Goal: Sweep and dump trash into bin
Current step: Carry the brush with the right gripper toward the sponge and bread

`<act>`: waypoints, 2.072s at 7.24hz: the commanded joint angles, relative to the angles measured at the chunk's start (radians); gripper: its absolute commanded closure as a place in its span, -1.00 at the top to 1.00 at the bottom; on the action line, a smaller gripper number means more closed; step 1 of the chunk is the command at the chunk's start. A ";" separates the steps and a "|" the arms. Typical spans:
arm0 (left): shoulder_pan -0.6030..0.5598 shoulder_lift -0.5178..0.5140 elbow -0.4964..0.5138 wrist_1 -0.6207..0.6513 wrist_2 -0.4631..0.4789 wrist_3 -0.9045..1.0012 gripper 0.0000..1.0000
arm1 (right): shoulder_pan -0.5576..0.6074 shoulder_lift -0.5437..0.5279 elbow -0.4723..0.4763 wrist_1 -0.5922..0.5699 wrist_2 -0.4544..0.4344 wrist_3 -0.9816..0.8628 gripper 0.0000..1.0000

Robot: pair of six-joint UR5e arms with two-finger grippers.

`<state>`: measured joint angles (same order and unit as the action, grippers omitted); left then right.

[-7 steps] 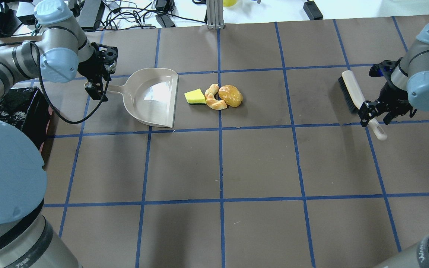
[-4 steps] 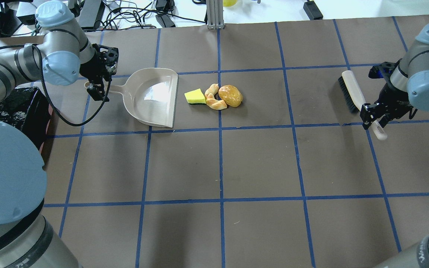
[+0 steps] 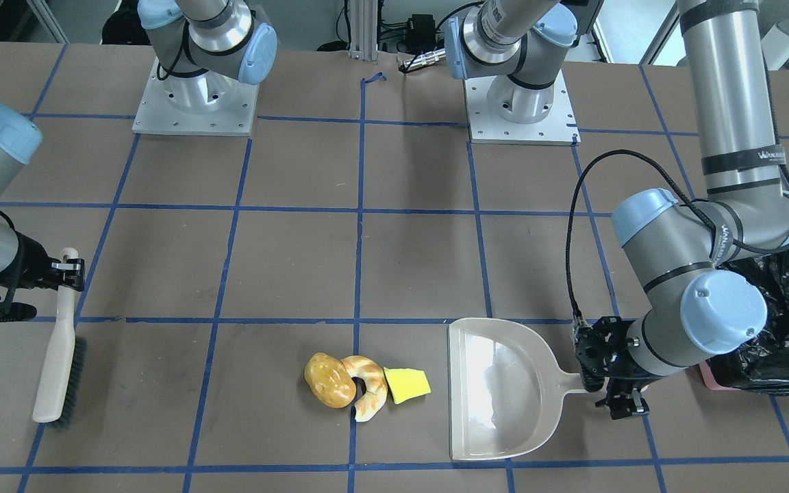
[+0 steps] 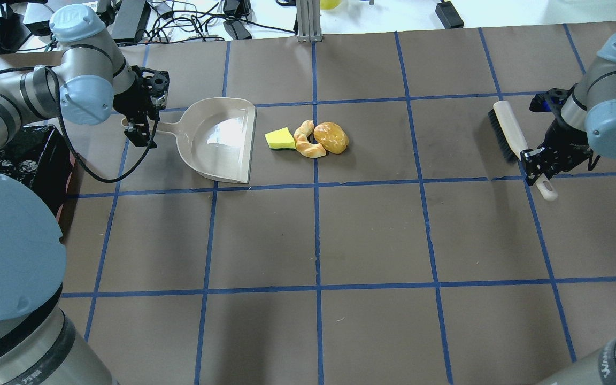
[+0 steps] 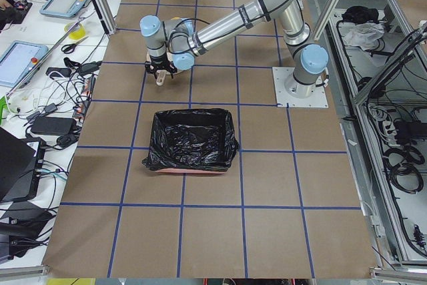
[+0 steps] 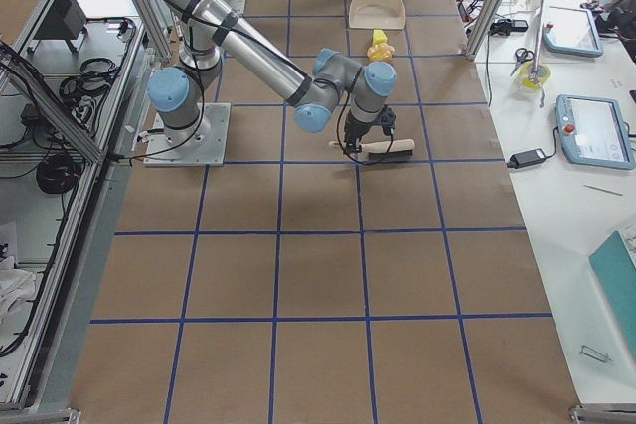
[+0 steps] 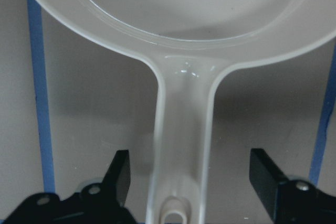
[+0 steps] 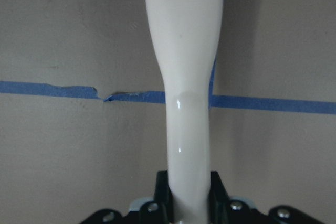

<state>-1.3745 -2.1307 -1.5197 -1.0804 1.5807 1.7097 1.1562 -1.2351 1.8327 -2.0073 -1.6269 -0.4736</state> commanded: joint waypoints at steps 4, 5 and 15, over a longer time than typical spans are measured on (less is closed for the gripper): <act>-0.008 0.011 -0.002 -0.004 0.002 0.010 -1.00 | 0.268 0.000 -0.049 0.007 0.013 0.352 -1.00; -0.009 0.012 -0.002 -0.004 0.002 0.013 -1.00 | 0.325 0.002 -0.071 0.010 0.056 0.419 -1.00; -0.021 -0.002 0.013 -0.004 0.073 0.005 -1.00 | 0.637 0.120 -0.211 0.121 0.139 0.751 -1.00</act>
<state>-1.3936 -2.1331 -1.5083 -1.0845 1.6296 1.7192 1.7696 -1.1185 1.6218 -1.8897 -1.4925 0.2226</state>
